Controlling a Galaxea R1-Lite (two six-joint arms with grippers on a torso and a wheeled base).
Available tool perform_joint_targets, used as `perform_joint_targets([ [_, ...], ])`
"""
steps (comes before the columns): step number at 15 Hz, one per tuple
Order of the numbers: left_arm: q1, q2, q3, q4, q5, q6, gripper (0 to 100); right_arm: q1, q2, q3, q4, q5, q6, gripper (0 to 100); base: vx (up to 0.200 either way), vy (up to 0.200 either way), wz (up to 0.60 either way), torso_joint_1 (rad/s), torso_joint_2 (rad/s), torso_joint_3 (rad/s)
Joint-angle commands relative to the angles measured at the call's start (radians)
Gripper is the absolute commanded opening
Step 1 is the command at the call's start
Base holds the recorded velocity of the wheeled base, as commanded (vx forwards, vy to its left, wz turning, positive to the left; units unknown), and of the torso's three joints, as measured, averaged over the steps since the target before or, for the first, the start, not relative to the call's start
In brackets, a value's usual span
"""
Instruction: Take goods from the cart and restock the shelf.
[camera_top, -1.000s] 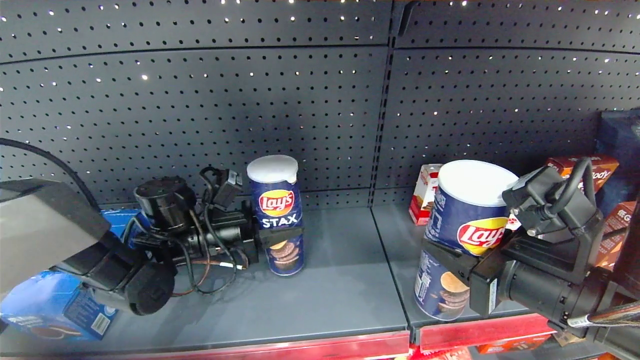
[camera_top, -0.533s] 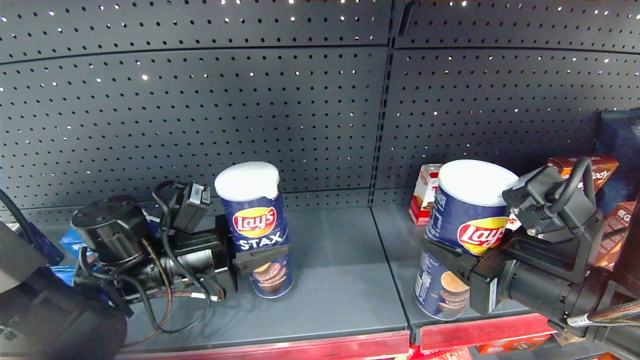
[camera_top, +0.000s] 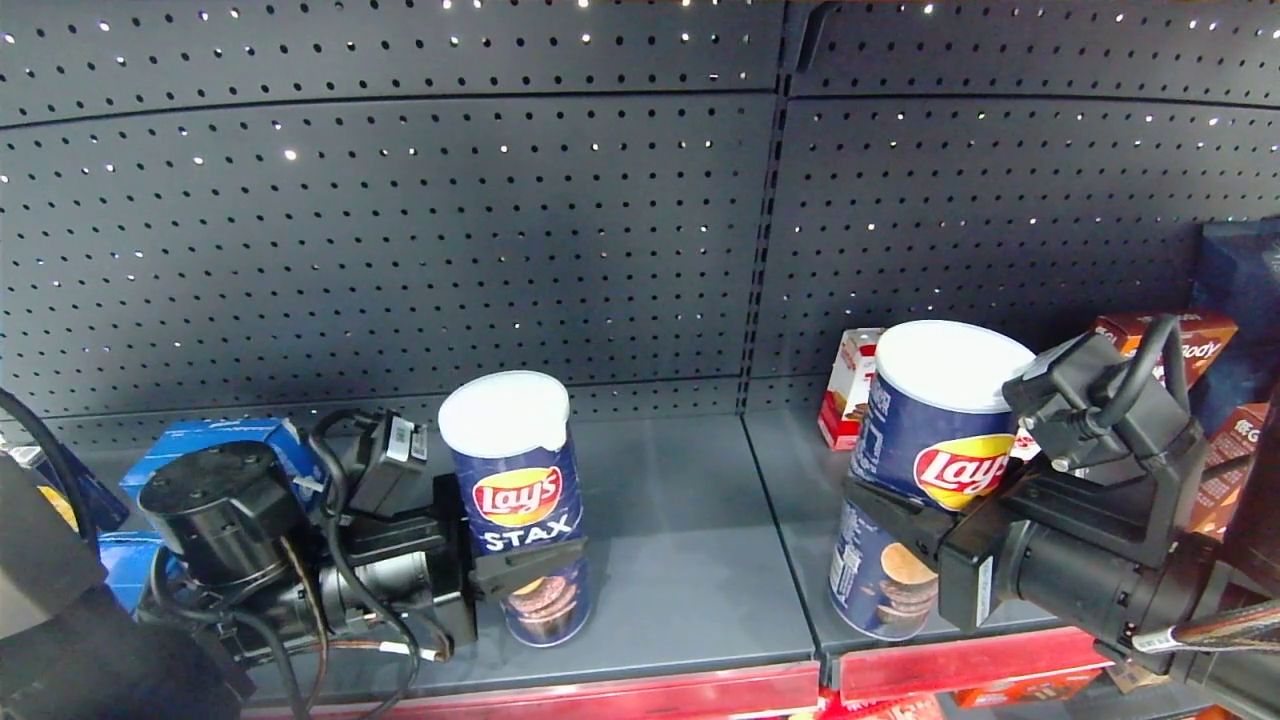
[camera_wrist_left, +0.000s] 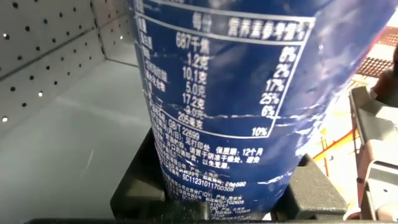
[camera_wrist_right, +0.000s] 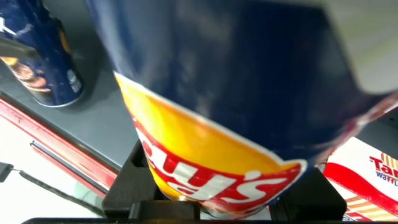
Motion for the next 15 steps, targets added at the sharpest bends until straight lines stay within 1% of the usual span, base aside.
perform_joint_targets([
  [1,-0.010,0.046,-0.016,-0.001,0.002,0.004,0,0.001,0.001,0.000,0.000,0.000,0.000,0,0.000,0.000,0.00,0.000,0.00,0.000],
  [3,-0.018,0.066,-0.027,-0.001,0.004,0.006,0,0.001,0.001,0.000,0.000,0.000,0.001,0,0.000,0.000,0.00,0.000,0.00,0.000],
  [8,-0.015,0.112,-0.068,-0.001,0.018,0.006,0,0.001,0.002,0.000,0.000,0.002,0.001,0,0.000,0.000,0.00,0.000,0.00,0.000],
  [13,-0.013,0.115,-0.062,-0.001,0.016,0.010,0,-0.001,0.001,0.000,0.000,0.002,0.001,0,0.000,0.000,0.00,0.000,0.00,0.000],
  [14,-0.013,0.115,-0.060,-0.001,0.018,0.019,100,-0.001,0.001,0.002,-0.002,0.002,0.001,0,0.000,0.000,0.00,0.000,0.00,0.000],
  [15,-0.013,0.115,-0.054,-0.001,0.018,0.029,100,-0.001,0.001,0.002,0.000,0.002,0.001,0,0.000,0.000,0.00,0.000,0.00,0.000],
])
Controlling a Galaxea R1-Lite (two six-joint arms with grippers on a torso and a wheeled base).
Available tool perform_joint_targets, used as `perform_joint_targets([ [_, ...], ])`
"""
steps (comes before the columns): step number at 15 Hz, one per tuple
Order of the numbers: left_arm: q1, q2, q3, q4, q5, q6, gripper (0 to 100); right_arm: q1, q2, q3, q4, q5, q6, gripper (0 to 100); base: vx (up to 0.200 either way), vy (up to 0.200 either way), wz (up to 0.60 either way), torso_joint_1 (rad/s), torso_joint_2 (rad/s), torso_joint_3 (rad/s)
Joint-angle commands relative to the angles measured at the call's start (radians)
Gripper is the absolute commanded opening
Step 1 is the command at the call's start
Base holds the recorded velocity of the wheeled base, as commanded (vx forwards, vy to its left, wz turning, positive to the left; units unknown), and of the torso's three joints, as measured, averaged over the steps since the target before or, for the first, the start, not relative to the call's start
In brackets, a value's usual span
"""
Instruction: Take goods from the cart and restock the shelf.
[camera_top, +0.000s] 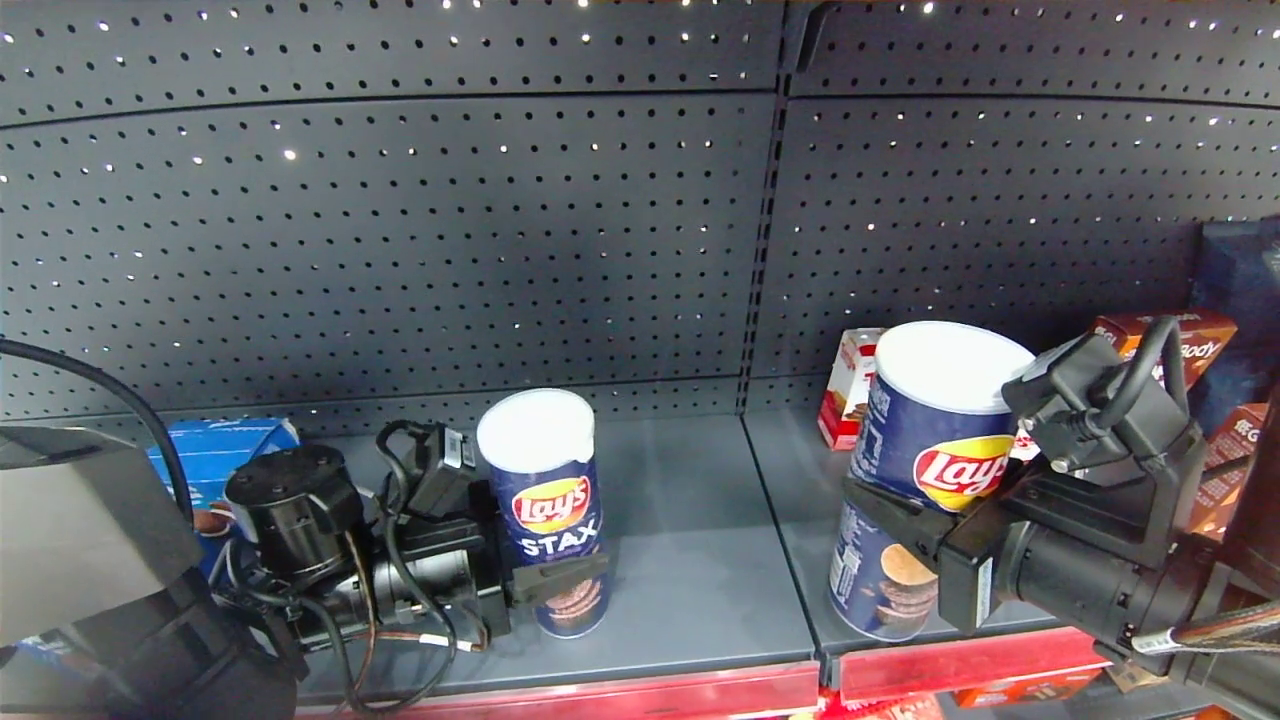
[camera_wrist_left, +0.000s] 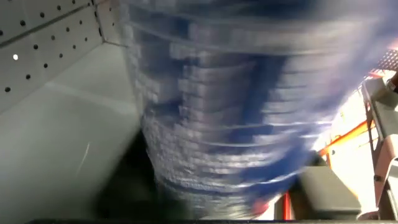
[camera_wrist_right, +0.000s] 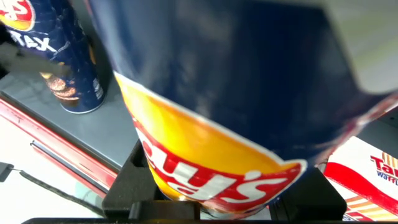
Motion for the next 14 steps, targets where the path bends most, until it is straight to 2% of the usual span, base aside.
perform_joint_targets([
  [1,0.000,0.003,0.010,-0.001,-0.002,0.001,100,0.000,0.000,0.000,0.000,-0.002,0.000,0,0.000,0.000,0.00,0.000,0.00,0.000],
  [6,0.008,-0.005,0.020,-0.001,-0.002,0.021,100,0.000,0.000,0.001,-0.002,0.000,0.000,0,0.000,0.000,0.00,0.000,0.00,0.000],
  [9,0.068,-0.023,0.054,-0.001,-0.003,0.050,100,0.000,-0.001,0.001,-0.002,-0.002,0.000,0,0.000,0.000,0.00,0.000,0.00,0.000],
  [14,0.119,-0.132,0.128,-0.001,-0.008,0.056,100,0.000,-0.001,0.001,-0.002,-0.002,0.000,0,0.000,0.000,0.00,0.000,0.00,0.000],
])
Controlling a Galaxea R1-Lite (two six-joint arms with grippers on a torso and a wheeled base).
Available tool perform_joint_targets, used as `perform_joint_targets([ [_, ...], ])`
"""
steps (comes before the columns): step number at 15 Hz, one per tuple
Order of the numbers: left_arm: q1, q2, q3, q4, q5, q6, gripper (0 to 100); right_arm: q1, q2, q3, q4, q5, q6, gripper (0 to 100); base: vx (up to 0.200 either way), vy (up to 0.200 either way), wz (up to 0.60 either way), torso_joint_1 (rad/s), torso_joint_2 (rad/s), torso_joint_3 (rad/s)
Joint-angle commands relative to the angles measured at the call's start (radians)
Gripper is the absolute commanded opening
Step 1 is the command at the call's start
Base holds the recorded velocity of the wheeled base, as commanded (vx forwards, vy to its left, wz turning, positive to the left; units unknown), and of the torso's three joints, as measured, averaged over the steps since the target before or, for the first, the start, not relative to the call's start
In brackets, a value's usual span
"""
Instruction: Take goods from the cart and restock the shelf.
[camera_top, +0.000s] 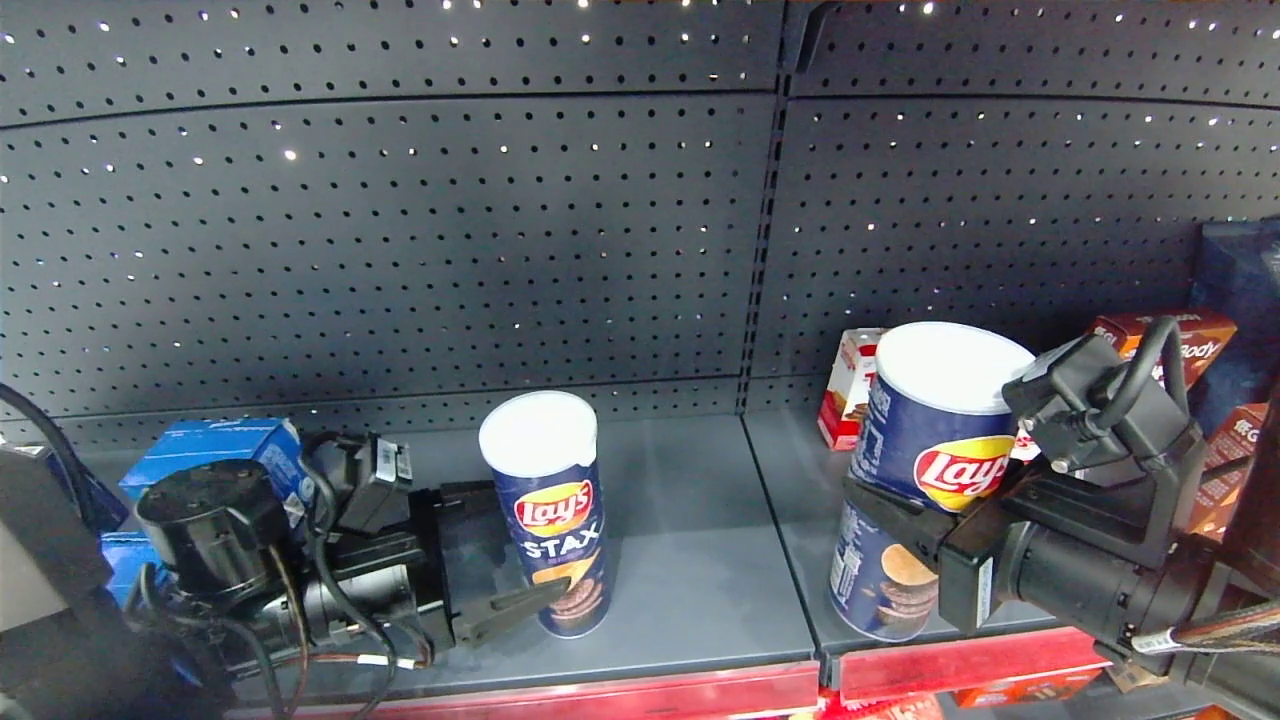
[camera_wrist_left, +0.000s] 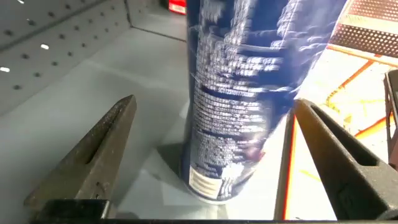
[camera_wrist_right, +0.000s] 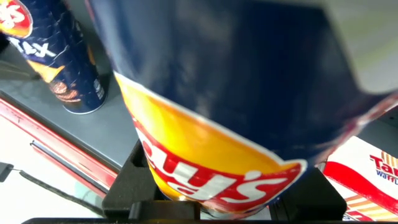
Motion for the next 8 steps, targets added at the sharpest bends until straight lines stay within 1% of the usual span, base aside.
perform_joint_targets([
  [1,0.015,-0.055,0.019,-0.001,-0.001,0.000,100,0.000,0.000,0.000,-0.001,0.001,0.000,0,0.000,0.000,0.00,0.000,0.00,0.000],
  [5,0.017,-0.091,0.084,-0.001,0.000,0.001,100,-0.007,-0.002,0.003,-0.001,0.001,0.001,0,0.000,0.000,0.00,0.000,0.00,0.000],
  [8,0.026,-0.091,0.085,-0.001,0.002,0.003,100,-0.012,-0.005,0.008,-0.004,0.001,0.001,0,0.000,0.000,0.00,0.000,0.00,0.000],
])
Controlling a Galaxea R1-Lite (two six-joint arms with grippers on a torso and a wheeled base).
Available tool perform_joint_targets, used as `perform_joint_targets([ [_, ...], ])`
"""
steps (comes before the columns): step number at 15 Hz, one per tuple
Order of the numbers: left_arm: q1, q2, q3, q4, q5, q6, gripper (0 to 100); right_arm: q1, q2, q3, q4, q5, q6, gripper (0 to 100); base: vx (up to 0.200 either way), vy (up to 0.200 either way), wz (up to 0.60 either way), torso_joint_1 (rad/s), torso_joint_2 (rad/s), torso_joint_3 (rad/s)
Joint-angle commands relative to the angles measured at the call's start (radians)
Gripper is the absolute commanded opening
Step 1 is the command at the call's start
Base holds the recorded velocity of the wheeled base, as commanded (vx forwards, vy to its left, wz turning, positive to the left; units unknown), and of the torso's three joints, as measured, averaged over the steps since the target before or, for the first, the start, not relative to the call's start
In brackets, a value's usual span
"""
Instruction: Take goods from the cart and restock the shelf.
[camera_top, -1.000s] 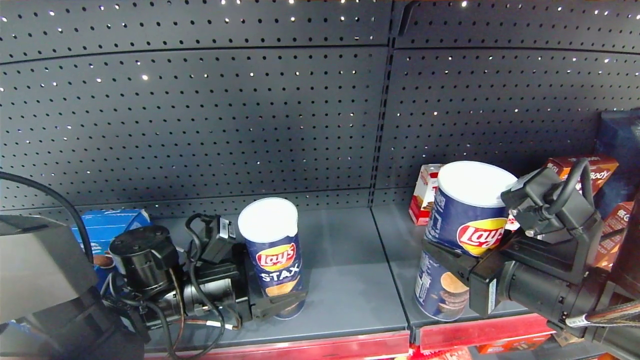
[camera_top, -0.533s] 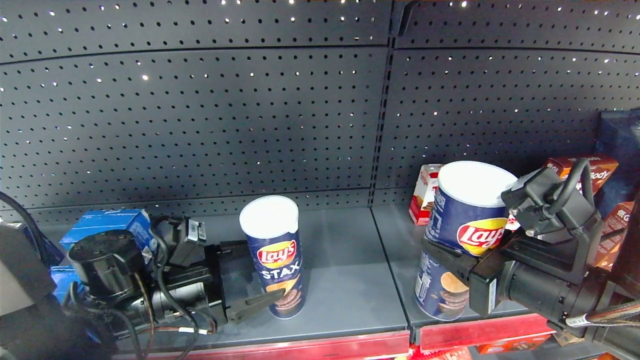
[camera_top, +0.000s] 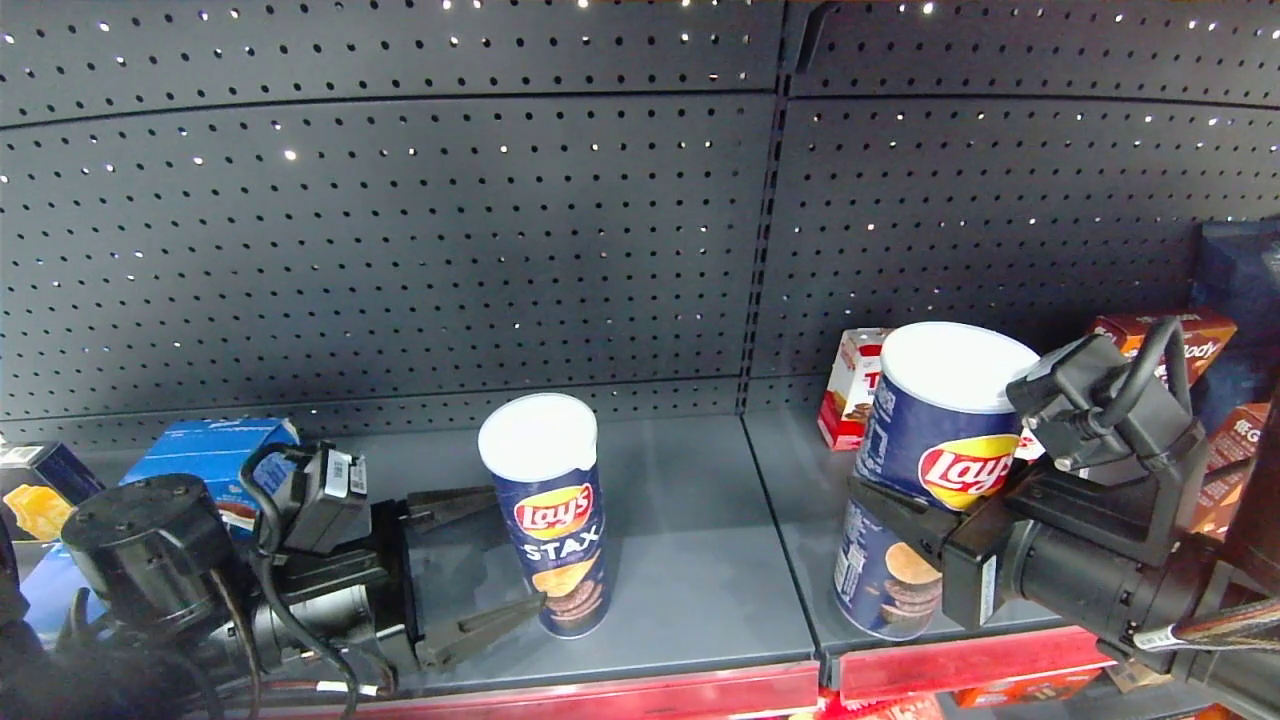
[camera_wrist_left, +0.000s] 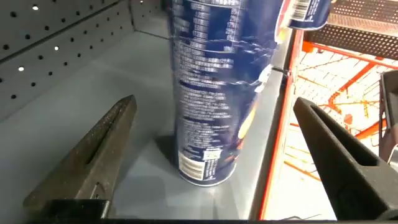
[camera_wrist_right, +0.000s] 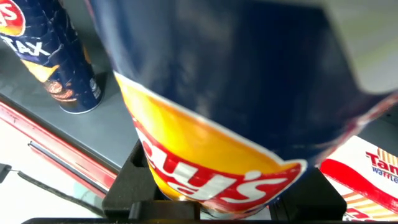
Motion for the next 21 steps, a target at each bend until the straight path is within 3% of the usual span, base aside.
perform_joint_targets([
  [1,0.010,-0.005,0.003,-0.001,0.002,0.002,100,-0.002,0.000,0.003,-0.013,0.000,-0.002,0,0.000,0.000,0.00,0.000,0.00,0.000],
  [13,0.046,0.017,0.000,-0.001,0.003,0.002,100,-0.004,-0.001,0.020,-0.024,0.014,-0.004,0,0.000,0.000,0.00,0.000,0.00,0.000],
  [16,0.053,0.040,0.001,-0.001,0.003,0.037,100,-0.004,-0.001,0.020,-0.024,0.014,-0.004,0,0.000,0.000,0.00,0.000,0.00,0.000],
  [21,0.056,0.045,-0.005,-0.001,0.005,0.035,100,-0.004,-0.001,0.020,-0.024,0.014,-0.004,0,0.000,0.000,0.00,0.000,0.00,0.000],
])
